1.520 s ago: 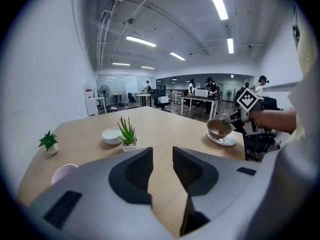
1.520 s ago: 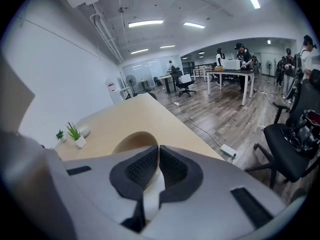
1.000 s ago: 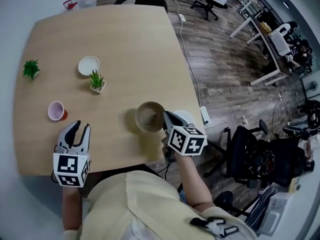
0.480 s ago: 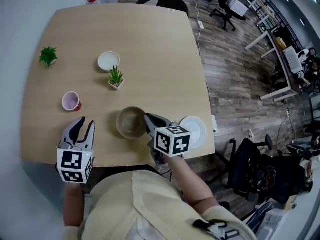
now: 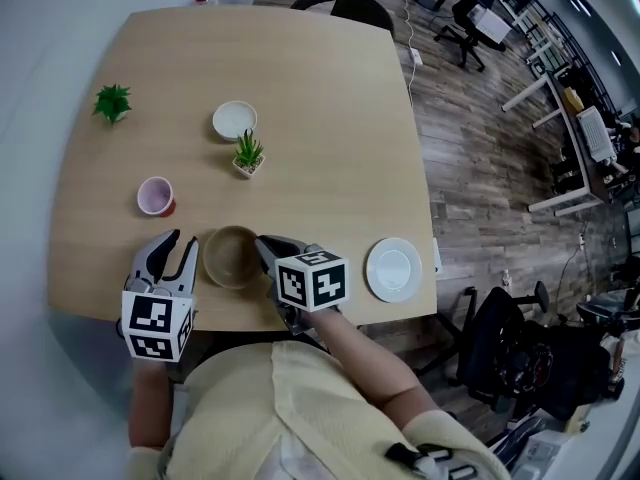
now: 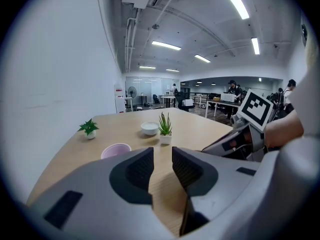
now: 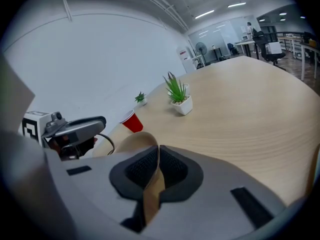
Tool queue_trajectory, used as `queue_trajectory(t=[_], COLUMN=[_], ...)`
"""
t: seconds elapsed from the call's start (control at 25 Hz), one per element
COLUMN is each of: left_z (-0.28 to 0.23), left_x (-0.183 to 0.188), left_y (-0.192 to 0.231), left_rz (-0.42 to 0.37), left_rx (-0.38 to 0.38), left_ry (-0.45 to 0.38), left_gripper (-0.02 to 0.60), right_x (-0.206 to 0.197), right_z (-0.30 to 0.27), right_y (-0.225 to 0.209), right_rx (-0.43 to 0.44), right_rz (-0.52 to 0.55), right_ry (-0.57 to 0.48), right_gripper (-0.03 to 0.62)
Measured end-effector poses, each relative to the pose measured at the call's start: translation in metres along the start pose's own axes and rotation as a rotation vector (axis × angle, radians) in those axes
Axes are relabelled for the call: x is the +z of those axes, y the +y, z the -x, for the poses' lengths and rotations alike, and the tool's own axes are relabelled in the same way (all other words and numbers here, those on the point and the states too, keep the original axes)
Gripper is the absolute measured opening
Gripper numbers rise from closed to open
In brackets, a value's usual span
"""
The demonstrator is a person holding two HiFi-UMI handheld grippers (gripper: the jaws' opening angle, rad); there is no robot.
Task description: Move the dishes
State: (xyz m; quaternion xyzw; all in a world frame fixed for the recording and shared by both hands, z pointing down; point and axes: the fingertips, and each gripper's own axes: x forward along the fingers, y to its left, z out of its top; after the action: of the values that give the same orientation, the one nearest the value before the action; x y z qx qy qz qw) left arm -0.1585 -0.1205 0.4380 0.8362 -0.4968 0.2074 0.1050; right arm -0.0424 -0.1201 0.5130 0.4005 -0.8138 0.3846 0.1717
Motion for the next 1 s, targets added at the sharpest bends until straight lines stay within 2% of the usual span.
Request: queue_trajectory(t=[0.16, 0.4, 0.8, 0.92, 1.0], left_z=[0.000, 0.002, 0.004, 0.002, 0.002], left_x=[0.001, -0.003, -0.006, -0.006, -0.005], left_y=[-0.001, -0.001, 0.003, 0.001, -0.001], left_rz=[0.028, 0.028, 0.031, 0.027, 0.021], left_rx=[-0.012, -0.010, -0.016, -0.026, -0.037], left_ry=[-0.004, 0.003, 0.015, 0.018, 0.018], left_gripper=[0.120, 0.120, 0.120, 0.120, 0.120], right_x=[-0.010, -0.015, -0.013, -0.010, -0.007], right_z=[-0.014, -0.025, -0.028, -0.025, -0.022], right_y=[0.019, 0.036, 0.045, 0.048, 0.051], right_rx=[0.032, 0.046, 0.081, 0.092, 0.102], right_rz=[0.019, 0.056, 0.089, 0.115, 0.119], right_ry=[0.033, 0.046, 0.021, 0.000, -0.016], right_gripper=[0.026, 0.026, 0.028, 0.046, 0.086])
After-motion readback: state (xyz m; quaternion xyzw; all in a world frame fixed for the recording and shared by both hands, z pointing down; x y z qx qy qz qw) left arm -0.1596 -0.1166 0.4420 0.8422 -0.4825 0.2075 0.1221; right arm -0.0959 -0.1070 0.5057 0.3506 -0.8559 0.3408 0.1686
